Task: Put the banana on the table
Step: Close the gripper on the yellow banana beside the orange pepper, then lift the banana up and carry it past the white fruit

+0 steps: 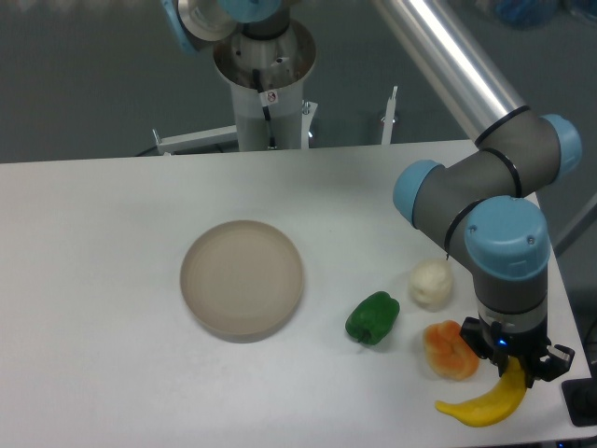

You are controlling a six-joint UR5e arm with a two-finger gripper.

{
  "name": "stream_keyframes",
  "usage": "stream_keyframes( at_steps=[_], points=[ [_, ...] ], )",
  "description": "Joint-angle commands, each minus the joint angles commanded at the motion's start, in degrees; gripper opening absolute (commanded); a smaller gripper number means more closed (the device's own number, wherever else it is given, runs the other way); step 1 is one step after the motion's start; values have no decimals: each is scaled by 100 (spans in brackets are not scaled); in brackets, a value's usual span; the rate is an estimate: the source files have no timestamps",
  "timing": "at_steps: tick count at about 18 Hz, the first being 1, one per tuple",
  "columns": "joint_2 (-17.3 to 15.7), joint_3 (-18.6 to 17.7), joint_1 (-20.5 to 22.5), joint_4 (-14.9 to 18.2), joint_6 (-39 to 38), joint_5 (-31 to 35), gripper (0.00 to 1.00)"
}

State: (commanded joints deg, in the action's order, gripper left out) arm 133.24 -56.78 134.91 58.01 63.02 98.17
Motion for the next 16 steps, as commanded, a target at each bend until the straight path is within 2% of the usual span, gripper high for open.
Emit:
stream_keyframes(
  at_steps=[16],
  points=[
    [-158, -167, 9, 35, 0, -26, 26]
  ],
)
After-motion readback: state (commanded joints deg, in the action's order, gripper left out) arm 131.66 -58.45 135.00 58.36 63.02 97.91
